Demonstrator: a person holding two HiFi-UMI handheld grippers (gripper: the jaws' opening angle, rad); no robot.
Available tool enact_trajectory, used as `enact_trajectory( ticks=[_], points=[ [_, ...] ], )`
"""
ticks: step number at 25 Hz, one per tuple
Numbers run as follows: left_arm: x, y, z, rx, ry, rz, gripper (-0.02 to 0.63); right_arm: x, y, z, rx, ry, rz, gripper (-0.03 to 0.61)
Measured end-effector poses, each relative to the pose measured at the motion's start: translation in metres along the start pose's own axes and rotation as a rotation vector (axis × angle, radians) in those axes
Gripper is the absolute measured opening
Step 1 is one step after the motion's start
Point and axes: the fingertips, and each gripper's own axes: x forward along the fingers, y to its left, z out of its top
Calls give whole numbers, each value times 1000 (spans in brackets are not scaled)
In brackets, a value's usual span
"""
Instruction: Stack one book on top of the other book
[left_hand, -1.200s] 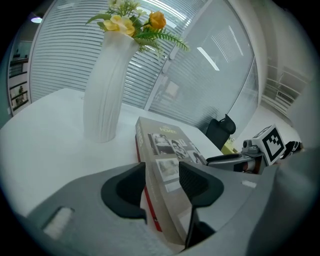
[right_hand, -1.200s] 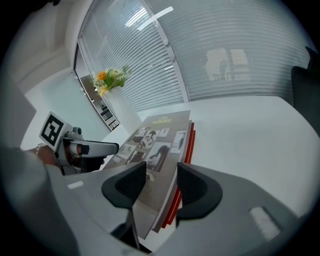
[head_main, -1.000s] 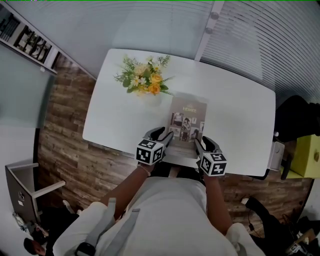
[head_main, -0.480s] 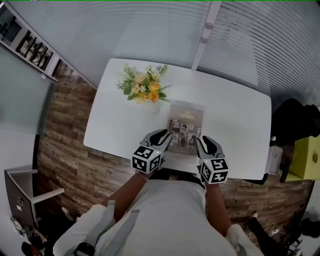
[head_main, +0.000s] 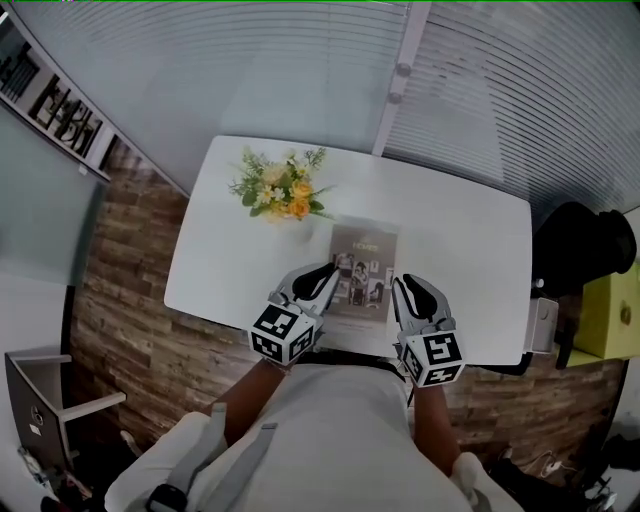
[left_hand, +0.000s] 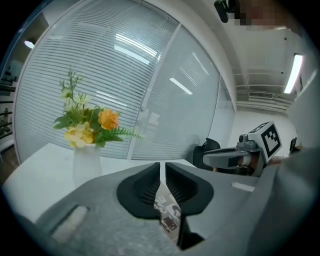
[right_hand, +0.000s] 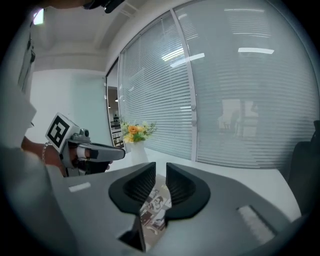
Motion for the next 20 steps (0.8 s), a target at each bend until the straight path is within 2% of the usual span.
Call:
enact_trajectory(
  ticks=[13, 20],
  points=[
    [-21, -32, 73, 63, -136, -52, 22, -36, 19, 76, -94, -132, 17, 55],
    [-36, -48, 103, 130, -204, -68, 6, -53, 30, 104, -128, -181, 21, 41]
  ],
)
